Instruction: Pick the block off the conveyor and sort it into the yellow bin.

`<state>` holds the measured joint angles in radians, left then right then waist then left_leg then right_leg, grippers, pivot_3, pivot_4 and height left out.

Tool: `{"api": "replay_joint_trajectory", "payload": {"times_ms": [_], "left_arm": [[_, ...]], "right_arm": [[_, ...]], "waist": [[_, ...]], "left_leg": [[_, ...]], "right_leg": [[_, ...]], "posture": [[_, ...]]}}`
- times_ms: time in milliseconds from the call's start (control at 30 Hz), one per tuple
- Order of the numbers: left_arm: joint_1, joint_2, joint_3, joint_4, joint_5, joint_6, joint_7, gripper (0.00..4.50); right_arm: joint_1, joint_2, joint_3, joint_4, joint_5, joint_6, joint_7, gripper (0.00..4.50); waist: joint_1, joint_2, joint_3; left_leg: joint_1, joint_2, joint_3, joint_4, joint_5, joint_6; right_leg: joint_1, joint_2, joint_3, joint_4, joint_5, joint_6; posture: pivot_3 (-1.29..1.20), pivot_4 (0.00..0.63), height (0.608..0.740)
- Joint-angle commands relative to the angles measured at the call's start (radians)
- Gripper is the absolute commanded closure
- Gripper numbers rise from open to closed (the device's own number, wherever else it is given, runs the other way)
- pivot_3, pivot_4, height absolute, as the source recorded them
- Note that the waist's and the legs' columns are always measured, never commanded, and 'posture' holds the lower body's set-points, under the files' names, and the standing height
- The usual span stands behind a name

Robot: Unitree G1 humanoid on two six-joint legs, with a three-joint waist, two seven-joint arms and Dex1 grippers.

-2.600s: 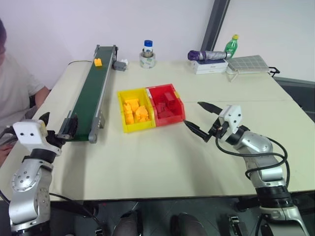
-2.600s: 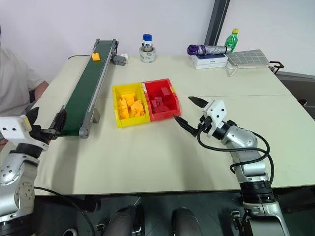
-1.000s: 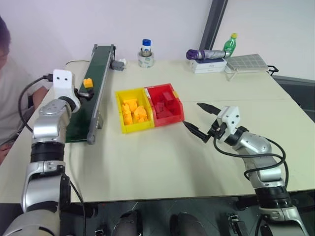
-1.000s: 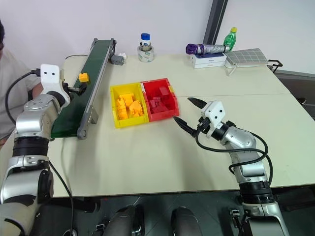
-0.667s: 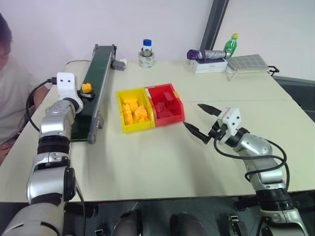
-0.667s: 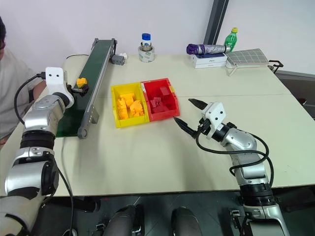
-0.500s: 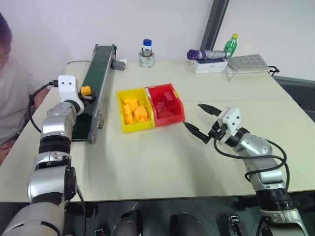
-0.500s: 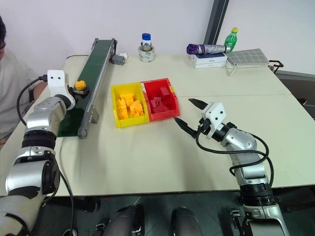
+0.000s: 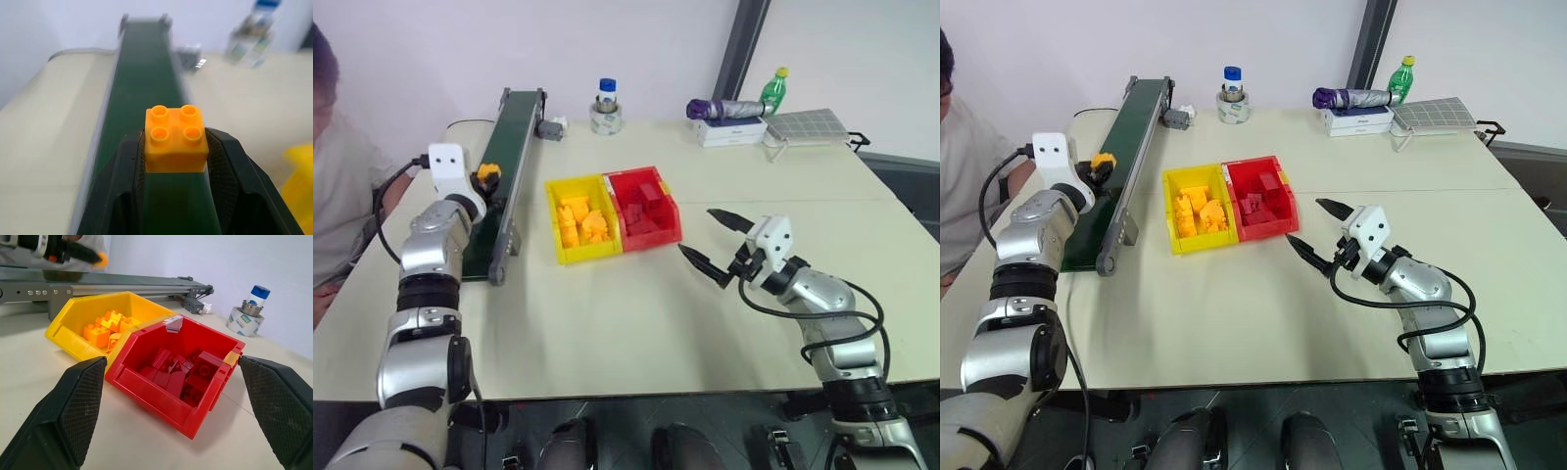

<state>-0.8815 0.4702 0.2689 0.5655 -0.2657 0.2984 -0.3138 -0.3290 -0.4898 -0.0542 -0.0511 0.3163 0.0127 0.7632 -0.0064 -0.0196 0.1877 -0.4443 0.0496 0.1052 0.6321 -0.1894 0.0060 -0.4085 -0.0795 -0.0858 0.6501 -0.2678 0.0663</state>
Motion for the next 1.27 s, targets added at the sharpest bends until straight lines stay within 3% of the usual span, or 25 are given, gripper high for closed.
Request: {"api": "replay_joint_trajectory", "payload": {"times_ms": [33,167,400,633,800,1033,1267], "left_arm": [[0.042,-0.024,-0.059,-0.221,-0.064,0.017,-0.140,3.27],[0.119,-0.078,-0.139,-0.381,-0.089,0.095,-0.190,3.27],[0.138,-0.115,-0.153,-0.369,-0.056,0.095,-0.145,3.27],[0.108,-0.118,-0.145,-0.349,-0.065,0.093,-0.165,0.05],[0.145,-0.046,-0.097,-0.413,-0.111,0.158,-0.213,0.05],[0.419,0.135,-0.078,-0.709,-0.268,0.336,-0.418,0.05],[0.488,0.184,-0.061,-0.708,-0.261,0.234,-0.509,0.05]], "right_arm": [[-0.006,-0.013,-0.018,-0.045,0.001,-0.013,-0.002,0.00],[-0.012,-0.011,-0.014,-0.042,-0.001,-0.013,-0.001,0.00],[-0.003,-0.019,-0.021,-0.054,0.000,-0.009,-0.003,0.00],[-0.008,-0.023,-0.020,-0.053,-0.001,-0.008,-0.003,0.00],[-0.011,-0.022,-0.019,-0.049,-0.001,-0.013,-0.001,0.00],[-0.006,-0.021,-0.020,-0.033,-0.004,-0.031,0.002,0.00],[-0.053,-0.003,-0.001,0.014,-0.012,-0.051,0.017,0.00]], "waist": [[0.000,0.000,0.000],[-0.004,0.000,0.000],[-0.005,0.000,0.000],[-0.002,0.000,0.000],[-0.007,0.000,0.000],[-0.010,0.001,0.000],[-0.003,0.001,0.000]], "left_leg": [[0.000,0.000,0.000,0.000,0.000,0.000],[0.001,0.000,0.000,0.000,0.000,0.000],[0.002,0.002,-0.001,0.000,0.002,-0.001],[0.001,0.000,0.000,0.001,0.002,0.001],[0.001,0.001,0.000,0.000,0.002,0.001],[0.002,0.001,0.000,-0.001,0.002,0.000],[0.001,0.001,0.000,0.000,0.000,-0.003]], "right_leg": [[0.000,0.000,0.000,0.000,0.000,0.000],[0.001,0.000,0.000,0.000,0.000,0.000],[0.000,0.001,0.001,0.002,0.000,0.000],[0.000,0.000,0.001,0.002,0.001,0.000],[0.000,0.001,0.001,0.002,0.001,0.000],[-0.001,0.000,0.002,0.002,0.000,0.000],[0.000,-0.004,0.002,-0.002,0.001,-0.009]], "posture": [[0.00,0.150,0.740],[0.00,0.150,0.740],[0.00,0.150,0.740],[0.00,0.150,0.740],[0.00,0.150,0.740],[0.00,0.150,0.740],[0.00,0.150,0.740]]}}
